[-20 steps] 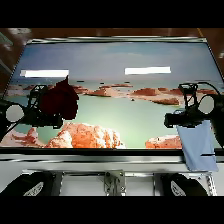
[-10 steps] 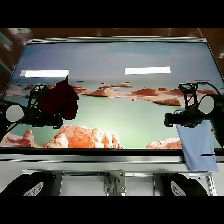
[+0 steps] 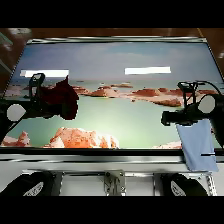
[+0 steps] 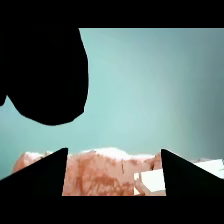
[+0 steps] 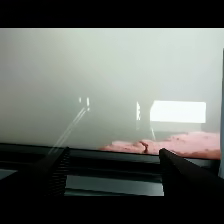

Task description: Fold the shirts.

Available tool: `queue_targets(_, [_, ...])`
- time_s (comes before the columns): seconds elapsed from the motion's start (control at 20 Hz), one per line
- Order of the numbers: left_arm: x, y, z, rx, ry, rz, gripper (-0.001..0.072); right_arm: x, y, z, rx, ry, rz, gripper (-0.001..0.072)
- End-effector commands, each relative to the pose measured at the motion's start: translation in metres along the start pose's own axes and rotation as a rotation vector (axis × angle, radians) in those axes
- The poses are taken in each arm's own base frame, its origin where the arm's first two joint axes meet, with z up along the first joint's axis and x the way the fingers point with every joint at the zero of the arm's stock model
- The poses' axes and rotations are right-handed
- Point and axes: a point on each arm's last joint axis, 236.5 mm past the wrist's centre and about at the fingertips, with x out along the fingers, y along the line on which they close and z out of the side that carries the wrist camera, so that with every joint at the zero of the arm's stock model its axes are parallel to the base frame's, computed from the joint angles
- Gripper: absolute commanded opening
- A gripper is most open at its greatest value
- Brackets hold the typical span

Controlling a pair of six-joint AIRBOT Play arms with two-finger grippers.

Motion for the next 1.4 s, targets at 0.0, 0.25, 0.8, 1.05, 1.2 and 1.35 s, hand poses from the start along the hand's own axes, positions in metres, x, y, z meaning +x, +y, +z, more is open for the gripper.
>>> queue_targets(0.0, [-0.004, -0.007, 0.044, 0.028, -0.182, -0.027, 0.0707, 0.0, 0.012, 0.008, 0.016, -0.032, 0.052, 0.068])
queue_targets(0.25, [0.024, 0.106, 0.068, -0.205, -0.134, 0.228, 0.0695, 0.0, 0.013, 0.012, 0.035, -0.05, 0.058, 0.068])
queue_targets(0.8, [0.147, 0.194, 0.002, -0.382, 0.409, 0.17, 0.0712, -0.002, 0.013, 0.03, 0.13, -0.123, 0.062, 0.068])
queue_targets(1.05, [0.153, 0.185, 0.003, -0.366, 0.411, 0.128, 0.0036, -0.002, 0.013, 0.029, 0.137, -0.12, 0.062, 0.068])
queue_targets(1.2, [0.117, 0.147, 0.056, -0.293, 0.268, 0.008, 0.0036, -0.002, 0.011, 0.03, 0.134, -0.126, 0.056, 0.068])
queue_targets(1.35, [0.022, 0.073, 0.127, -0.156, 0.01, -0.113, 0.0036, -0.003, 0.006, 0.038, 0.124, -0.16, 0.036, 0.068])
